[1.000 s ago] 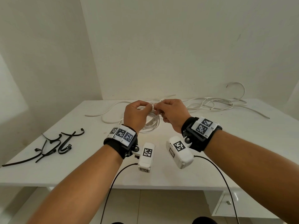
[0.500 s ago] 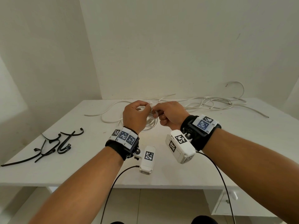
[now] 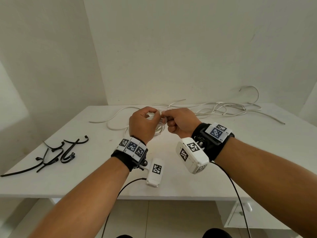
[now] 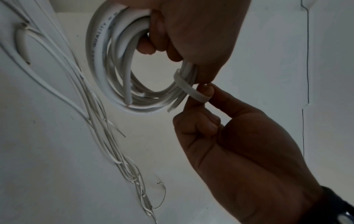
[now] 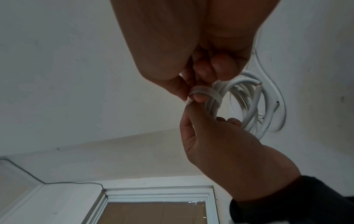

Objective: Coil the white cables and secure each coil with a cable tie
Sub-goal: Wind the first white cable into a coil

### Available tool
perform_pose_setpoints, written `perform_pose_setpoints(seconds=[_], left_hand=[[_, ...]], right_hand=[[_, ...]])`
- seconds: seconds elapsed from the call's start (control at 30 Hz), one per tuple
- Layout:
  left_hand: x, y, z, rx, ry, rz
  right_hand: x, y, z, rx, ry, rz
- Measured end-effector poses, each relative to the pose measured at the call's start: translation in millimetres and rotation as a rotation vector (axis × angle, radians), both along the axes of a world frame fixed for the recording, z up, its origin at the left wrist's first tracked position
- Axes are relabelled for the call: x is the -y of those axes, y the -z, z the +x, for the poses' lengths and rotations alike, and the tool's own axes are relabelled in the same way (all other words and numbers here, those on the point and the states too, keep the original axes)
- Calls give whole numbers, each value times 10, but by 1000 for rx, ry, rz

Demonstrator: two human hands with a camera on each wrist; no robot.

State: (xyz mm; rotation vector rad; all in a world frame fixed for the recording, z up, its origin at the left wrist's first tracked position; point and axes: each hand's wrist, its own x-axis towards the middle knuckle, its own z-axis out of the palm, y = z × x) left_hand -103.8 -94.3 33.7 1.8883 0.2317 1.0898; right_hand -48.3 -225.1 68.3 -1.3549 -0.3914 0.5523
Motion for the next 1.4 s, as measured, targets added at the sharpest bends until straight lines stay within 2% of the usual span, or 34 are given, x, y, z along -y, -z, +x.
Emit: perform_pose_setpoints(seconds=[0.33, 0.6, 0.7, 0.93, 1.07, 1.13, 1.23, 1.4], left_hand=[[-19, -28, 48, -73, 49, 20], [-32, 4, 46, -74, 59, 166], [-84, 2, 50, -45, 36, 120], [-57, 67, 32, -75, 85, 83], [-49, 130, -1, -101, 178, 35], [0, 150, -12, -103, 241, -36], [49, 147, -14, -101, 281, -94], [116, 191, -43, -112, 334, -54]], right_hand=[[29, -40, 65, -29, -62, -82], [78, -4, 13, -48, 11, 2], [83, 38, -38, 51, 16, 28], [83, 105, 39, 309, 139, -68], [99, 136, 69, 435, 145, -257], [119, 119, 115, 379, 91, -348], [172, 79, 178, 261, -61, -331], [222, -38, 285, 292, 85, -233]])
